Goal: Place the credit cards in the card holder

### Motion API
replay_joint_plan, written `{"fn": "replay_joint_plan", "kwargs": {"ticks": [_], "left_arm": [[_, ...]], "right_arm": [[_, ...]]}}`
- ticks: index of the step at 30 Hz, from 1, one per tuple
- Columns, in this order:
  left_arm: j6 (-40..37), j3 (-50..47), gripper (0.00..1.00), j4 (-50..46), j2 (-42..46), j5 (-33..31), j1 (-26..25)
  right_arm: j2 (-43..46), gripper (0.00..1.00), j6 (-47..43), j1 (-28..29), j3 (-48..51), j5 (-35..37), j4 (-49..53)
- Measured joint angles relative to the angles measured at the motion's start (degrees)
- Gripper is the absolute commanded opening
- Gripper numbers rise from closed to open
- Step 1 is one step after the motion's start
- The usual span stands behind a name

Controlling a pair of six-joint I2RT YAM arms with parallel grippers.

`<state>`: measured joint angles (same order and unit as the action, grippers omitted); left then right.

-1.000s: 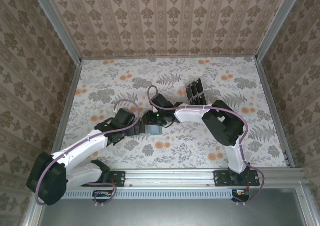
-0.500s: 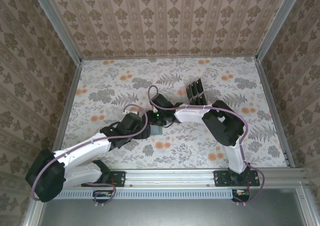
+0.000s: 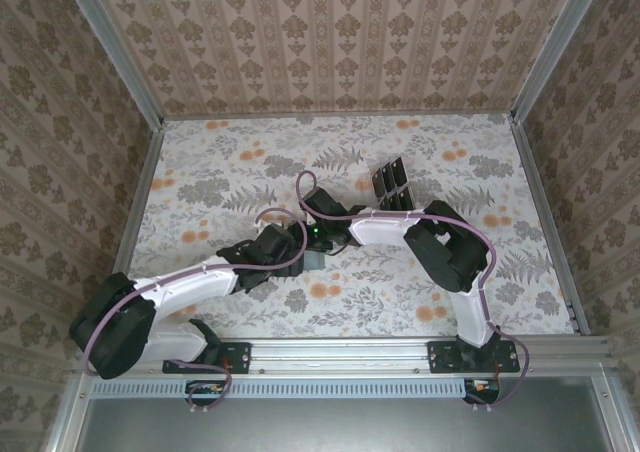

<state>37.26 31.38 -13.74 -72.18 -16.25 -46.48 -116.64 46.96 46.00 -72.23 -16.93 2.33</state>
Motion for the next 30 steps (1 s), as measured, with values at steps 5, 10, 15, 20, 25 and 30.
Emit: {"fn": "replay_joint_plan", "kwargs": {"ticks": [5, 10, 15, 20, 25, 30], "left_arm": [[0.0, -0.4, 1.0, 0.2, -0.7, -1.7, 0.0], [0.4, -2.0, 1.0, 0.3, -1.3, -2.7, 0.0], [0.6, -2.5, 1.0, 0.4, -1.5, -3.2, 0.0], [0.7, -2.5, 1.0, 0.5, -1.7, -3.3, 0.0], [0.7, -2.5, 1.0, 0.5, -1.7, -3.3, 0.0], [0.7, -2.6, 1.0, 0.5, -1.7, -3.3, 0.0]], "right_arm": [[0.0, 0.52, 0.0, -0.1, 0.0, -0.1, 0.0], [0.2, 0.52, 0.2, -0.6, 0.0, -0.3, 0.0], [2.5, 0.53, 0.2, -1.3, 2.0, -0.2, 0.7], [7.4, 0.53, 1.1, -1.9, 5.1, 0.6, 0.9], [10.3, 0.53, 2.4, -1.9, 8.6, 1.3, -0.5], [10.2, 0.53, 4.1, -1.8, 11.1, 1.4, -1.5]]}}
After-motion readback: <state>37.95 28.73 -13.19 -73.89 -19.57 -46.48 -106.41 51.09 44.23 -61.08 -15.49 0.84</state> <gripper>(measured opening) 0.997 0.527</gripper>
